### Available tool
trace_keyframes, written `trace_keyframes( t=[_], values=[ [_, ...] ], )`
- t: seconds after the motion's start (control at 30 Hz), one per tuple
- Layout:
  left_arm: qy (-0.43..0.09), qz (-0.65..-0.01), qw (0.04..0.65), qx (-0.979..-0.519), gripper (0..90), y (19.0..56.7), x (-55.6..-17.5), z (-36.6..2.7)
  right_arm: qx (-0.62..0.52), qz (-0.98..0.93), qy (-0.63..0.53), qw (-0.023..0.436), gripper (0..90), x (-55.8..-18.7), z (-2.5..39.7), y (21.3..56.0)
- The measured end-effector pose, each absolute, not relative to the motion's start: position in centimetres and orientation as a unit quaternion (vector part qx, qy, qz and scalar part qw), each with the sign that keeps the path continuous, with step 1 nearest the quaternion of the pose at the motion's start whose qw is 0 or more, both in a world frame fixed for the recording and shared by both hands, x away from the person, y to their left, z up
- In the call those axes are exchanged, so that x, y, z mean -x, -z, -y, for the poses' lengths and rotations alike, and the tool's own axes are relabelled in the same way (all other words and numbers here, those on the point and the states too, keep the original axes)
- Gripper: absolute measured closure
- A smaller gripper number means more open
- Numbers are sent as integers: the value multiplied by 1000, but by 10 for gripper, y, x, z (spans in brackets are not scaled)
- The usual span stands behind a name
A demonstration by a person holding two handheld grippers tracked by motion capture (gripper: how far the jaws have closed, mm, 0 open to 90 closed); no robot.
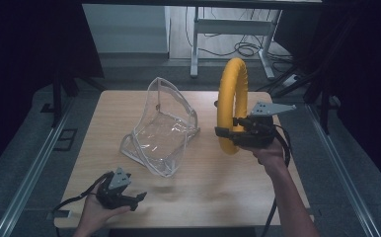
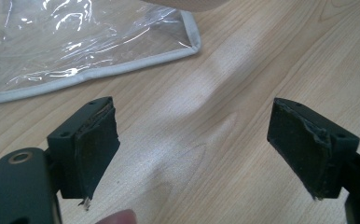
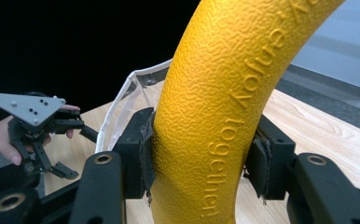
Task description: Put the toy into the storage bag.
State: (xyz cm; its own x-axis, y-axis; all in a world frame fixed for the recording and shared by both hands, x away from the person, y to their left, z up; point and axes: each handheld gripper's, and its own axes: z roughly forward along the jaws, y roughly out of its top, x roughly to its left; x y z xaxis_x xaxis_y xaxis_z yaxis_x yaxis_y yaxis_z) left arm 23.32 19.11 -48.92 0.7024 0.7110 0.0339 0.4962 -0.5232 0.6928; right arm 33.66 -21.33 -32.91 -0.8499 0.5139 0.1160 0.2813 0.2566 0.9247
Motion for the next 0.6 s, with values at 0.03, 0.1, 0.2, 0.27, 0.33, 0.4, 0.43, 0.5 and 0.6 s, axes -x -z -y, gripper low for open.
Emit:
trace_keyframes(
  t=[0.03,0.1,0.2,0.27,0.33,0.4,0.43,0.5,0.6],
  values=[
    [-158,-352,338,-859,161,489,-233,-191,-252,-786,-555,105,487,-337,213,328],
    [-157,-351,337,-860,161,490,-233,-191,-250,-785,-557,104,487,-336,211,327],
    [-158,-350,336,-860,161,490,-233,-190,-246,-784,-560,104,487,-335,209,324],
    [-158,-350,337,-860,161,490,-233,-190,-243,-784,-561,104,487,-335,207,323],
    [-158,-351,337,-859,161,490,-233,-190,-241,-784,-562,102,487,-334,206,322],
    [-158,-351,336,-860,161,490,-233,-190,-240,-783,-565,102,487,-334,204,321],
    [-157,-351,336,-860,161,491,-233,-190,-239,-783,-565,102,487,-334,204,320],
    [-157,-351,336,-860,160,491,-234,-189,-238,-783,-566,101,486,-334,202,320],
    [-156,-350,335,-860,161,491,-234,-189,-237,-782,-568,99,486,-335,200,319]
  ],
)
